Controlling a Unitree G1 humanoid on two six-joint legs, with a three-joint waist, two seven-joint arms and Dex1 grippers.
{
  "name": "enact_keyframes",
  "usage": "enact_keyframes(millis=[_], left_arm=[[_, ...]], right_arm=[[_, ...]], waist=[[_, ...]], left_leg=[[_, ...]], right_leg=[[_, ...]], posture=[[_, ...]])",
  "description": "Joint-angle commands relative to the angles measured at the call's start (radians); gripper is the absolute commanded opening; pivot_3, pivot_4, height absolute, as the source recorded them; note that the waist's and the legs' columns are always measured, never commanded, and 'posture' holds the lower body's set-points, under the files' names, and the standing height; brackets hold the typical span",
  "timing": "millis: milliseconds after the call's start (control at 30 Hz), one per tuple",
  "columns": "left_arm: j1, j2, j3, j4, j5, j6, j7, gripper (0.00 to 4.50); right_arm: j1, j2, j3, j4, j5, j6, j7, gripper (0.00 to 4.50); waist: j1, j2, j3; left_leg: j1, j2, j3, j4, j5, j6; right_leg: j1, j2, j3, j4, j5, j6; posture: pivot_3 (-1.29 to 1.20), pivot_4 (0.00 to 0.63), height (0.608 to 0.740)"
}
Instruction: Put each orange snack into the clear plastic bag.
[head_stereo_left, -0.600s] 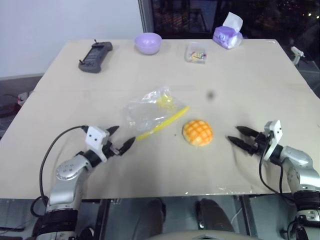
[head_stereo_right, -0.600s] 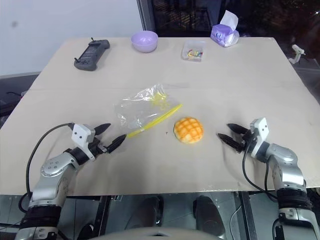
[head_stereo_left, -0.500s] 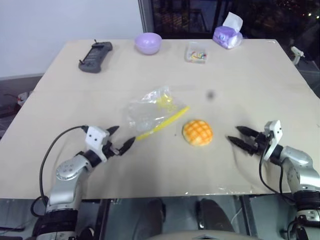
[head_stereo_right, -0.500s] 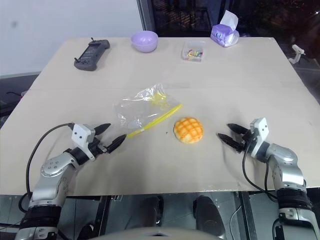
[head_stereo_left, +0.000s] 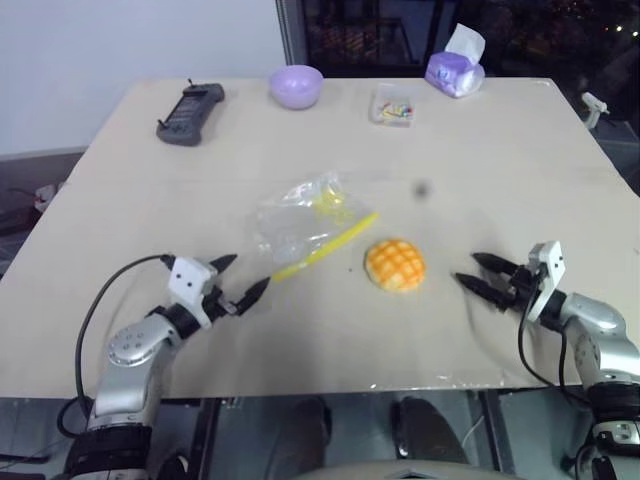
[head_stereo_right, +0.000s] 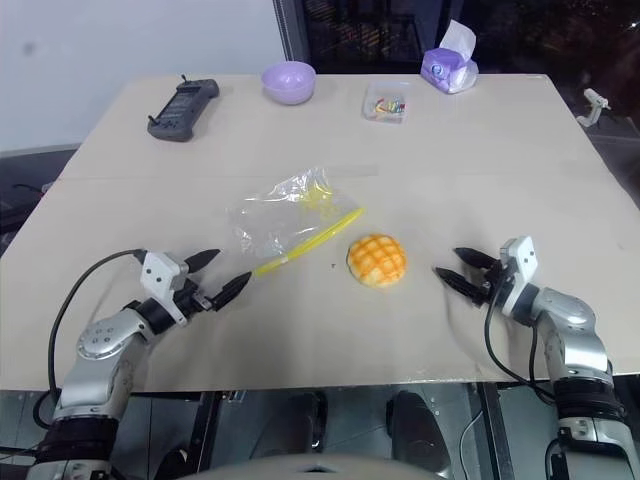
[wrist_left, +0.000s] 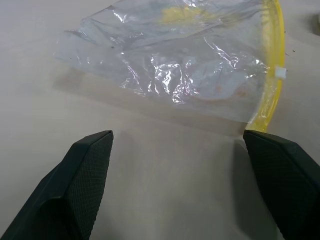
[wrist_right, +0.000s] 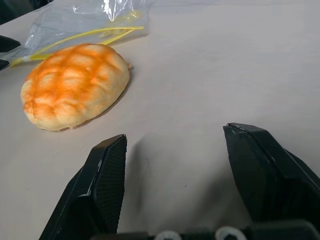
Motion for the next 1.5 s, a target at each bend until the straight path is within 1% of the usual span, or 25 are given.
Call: enact_keyframes(millis=[33,267,400,533,700,800,933,1033,1200,1300,1400,1500], left_arm=[[0.021,0.006,0.003,0.025,0.009,-0.007,-0.011,4.42],[0.016,0.005,0.002,0.042,0.009,-0.020,-0.017,4.42],[0.001,0.001,0.003,0.058,-0.001,0.010,-0.013,4.42],[-0.017,-0.023,0.018,0.014,-0.086,0.144,0.003,4.42],[-0.029,-0.055,0.042,-0.059,-0.205,0.337,0.030,4.42],[-0.045,-0.091,0.053,-0.097,-0.277,0.468,0.089,4.42],[-0.078,-0.138,0.021,-0.125,-0.289,0.565,0.155,4.42],[-0.127,-0.194,0.011,-0.122,-0.301,0.628,0.213,4.42],[-0.192,-0.277,0.007,-0.115,-0.336,0.771,0.307,4.42],[-0.214,-0.286,-0.034,-0.107,-0.296,0.849,0.360,4.42],[-0.261,-0.354,-0.003,-0.111,-0.366,0.940,0.415,4.42],[-0.309,-0.409,0.045,-0.110,-0.417,0.980,0.455,4.42]], right_arm=[[0.014,-0.007,0.002,-0.019,0.004,-0.003,0.005,3.34],[0.016,-0.008,0.006,-0.030,0.007,-0.006,0.015,3.34],[0.017,-0.009,0.024,-0.112,0.031,0.020,0.040,3.34],[0.009,-0.020,0.057,-0.256,0.080,0.081,0.080,3.34],[-0.022,-0.026,0.072,-0.336,0.103,0.133,0.060,3.34],[-0.039,-0.031,0.078,-0.354,0.102,0.149,0.053,3.34],[-0.051,-0.030,0.086,-0.366,0.100,0.157,0.051,3.34],[-0.055,-0.026,0.093,-0.375,0.097,0.157,0.047,3.34],[-0.058,-0.029,0.100,-0.392,0.097,0.157,0.035,3.34],[-0.051,-0.030,0.099,-0.399,0.097,0.155,0.030,3.34],[-0.042,-0.029,0.102,-0.409,0.094,0.153,0.023,3.34],[-0.044,-0.028,0.102,-0.407,0.092,0.150,0.019,3.34]], waist=[[0.000,0.000,0.000],[0.000,0.000,0.000],[0.000,0.001,0.000],[0.001,0.005,0.001],[0.003,0.005,0.001],[0.007,0.005,0.001],[0.017,0.005,0.000],[0.030,0.006,0.000],[0.035,0.007,-0.001],[0.035,0.008,-0.002],[0.041,0.014,-0.005],[0.051,0.014,-0.006]], left_leg=[[0.000,0.000,0.000,0.000,0.000,0.000],[0.000,0.000,0.000,0.000,0.000,0.000],[0.000,0.000,0.000,0.000,0.000,0.000],[0.000,0.000,0.000,0.001,0.000,0.000],[-0.001,0.000,0.000,0.003,0.000,0.000],[-0.002,0.000,-0.001,0.003,0.000,0.000],[-0.002,-0.001,-0.002,0.005,0.000,0.000],[-0.003,-0.002,-0.003,0.008,0.000,0.000],[-0.003,-0.003,-0.007,0.013,0.000,0.000],[-0.002,-0.003,-0.007,0.014,0.000,0.000],[-0.002,-0.004,-0.008,0.015,0.000,0.000],[-0.003,-0.005,-0.008,0.016,0.000,0.000]], right_leg=[[0.000,0.000,0.000,0.000,0.000,0.000],[0.000,0.000,0.000,0.000,0.000,0.000],[0.000,0.000,0.000,0.001,0.000,0.000],[-0.001,0.000,0.001,0.004,0.000,0.000],[-0.001,0.000,0.001,0.004,0.000,0.000],[-0.001,0.000,0.000,0.004,0.000,0.000],[-0.001,0.000,-0.002,0.004,0.000,0.000],[0.000,0.000,-0.003,0.004,0.000,0.000],[0.005,-0.001,-0.006,0.004,0.000,0.001],[0.006,-0.001,-0.006,0.004,0.000,0.001],[0.007,-0.001,-0.007,0.004,0.000,0.001],[0.007,-0.002,-0.008,0.004,0.000,0.001]], posture=[[0.00,0.150,0.740],[0.00,0.150,0.740],[0.00,0.150,0.740],[0.00,0.150,0.740],[0.00,0.150,0.740],[0.00,0.150,0.740],[0.00,0.150,0.740],[0.00,0.150,0.740],[0.00,0.150,0.740],[0.00,0.150,0.740],[0.00,0.150,0.740],[0.00,0.150,0.740]])
